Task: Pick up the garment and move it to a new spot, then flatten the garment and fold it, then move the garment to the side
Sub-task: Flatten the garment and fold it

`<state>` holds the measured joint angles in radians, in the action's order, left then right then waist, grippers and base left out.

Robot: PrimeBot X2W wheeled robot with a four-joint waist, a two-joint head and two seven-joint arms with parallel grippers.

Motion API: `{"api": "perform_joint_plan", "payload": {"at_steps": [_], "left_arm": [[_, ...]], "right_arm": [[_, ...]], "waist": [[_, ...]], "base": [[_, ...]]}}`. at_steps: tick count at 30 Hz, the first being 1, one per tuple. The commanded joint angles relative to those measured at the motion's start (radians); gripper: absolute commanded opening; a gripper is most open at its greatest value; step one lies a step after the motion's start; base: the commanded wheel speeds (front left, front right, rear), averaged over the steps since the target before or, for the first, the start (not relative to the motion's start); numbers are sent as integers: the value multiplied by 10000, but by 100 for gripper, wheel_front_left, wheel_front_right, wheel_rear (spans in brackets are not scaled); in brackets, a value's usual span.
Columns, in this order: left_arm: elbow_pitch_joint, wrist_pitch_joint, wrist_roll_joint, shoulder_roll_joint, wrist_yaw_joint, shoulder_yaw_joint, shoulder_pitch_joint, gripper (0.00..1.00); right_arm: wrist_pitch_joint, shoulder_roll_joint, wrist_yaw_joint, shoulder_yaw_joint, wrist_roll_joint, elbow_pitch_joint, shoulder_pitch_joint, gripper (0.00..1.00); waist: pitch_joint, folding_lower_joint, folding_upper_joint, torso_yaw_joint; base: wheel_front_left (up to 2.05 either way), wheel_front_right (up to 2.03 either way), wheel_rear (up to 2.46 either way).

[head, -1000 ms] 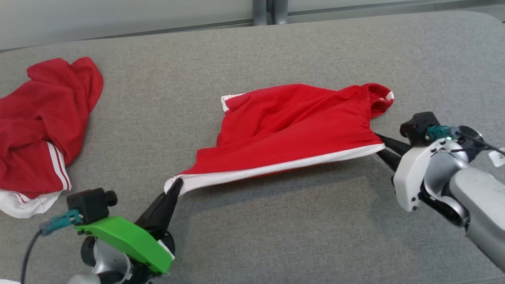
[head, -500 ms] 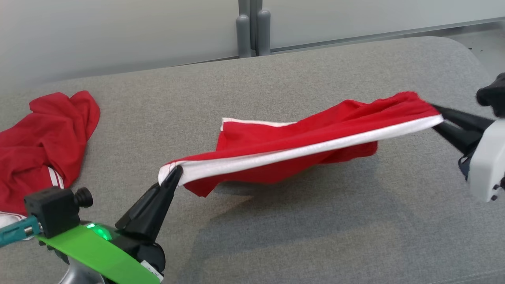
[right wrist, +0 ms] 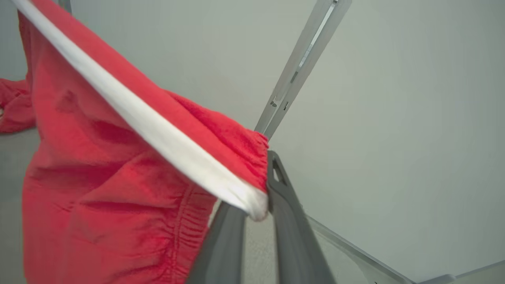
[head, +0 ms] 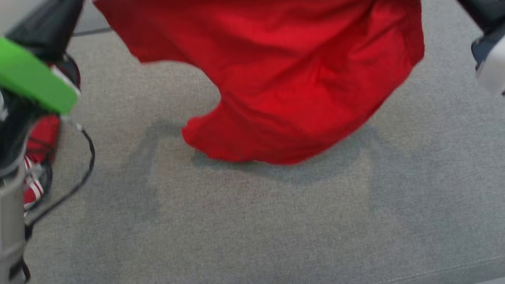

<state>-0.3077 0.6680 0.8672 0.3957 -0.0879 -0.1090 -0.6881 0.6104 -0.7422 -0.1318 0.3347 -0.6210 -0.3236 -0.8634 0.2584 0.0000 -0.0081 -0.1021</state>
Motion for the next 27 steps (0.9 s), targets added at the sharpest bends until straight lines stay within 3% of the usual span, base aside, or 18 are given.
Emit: {"api": "perform_joint_plan", "payload": {"at_steps": [1,4,6,11,16,21,27], "left_arm": [[774,-29,-439,106,69,-118,-1122,0],[1913,-292,-864,8,159,-303,-2614,0],[2980,-765,-1248,-170,347,-434,-4073,0],[5534,-3080,-2241,-732,965,-630,-6844,0],[7342,-5654,-3111,-994,1775,-1099,-8384,0],[8789,-7554,-3053,-1226,2143,-1696,-8288,0],[9673,-8626,-2190,-1190,2190,-3312,-6799,0]], "right_arm": [[-149,443,20,166,249,568,-908,0],[-314,928,20,461,773,1437,-2283,0],[-748,1613,20,584,1375,2451,-3735,0],[-3132,3262,20,140,4081,5338,-6925,0],[-5222,4785,19,-1094,6277,7834,-8609,0],[-6270,5425,19,-1303,6990,9479,-8015,0],[-7517,5303,19,-1002,6914,10500,-6255,0]], "waist": [[2123,0,81,981],[2791,0,81,1190],[3463,0,81,1390],[4573,0,81,1890],[5181,0,81,2193],[5737,0,81,2146],[5683,0,81,1722]], "base": [[0,0,0],[0,0,0],[0,0,0],[0,0,0],[0,0,0],[0,0,0],[0,0,0]]}}
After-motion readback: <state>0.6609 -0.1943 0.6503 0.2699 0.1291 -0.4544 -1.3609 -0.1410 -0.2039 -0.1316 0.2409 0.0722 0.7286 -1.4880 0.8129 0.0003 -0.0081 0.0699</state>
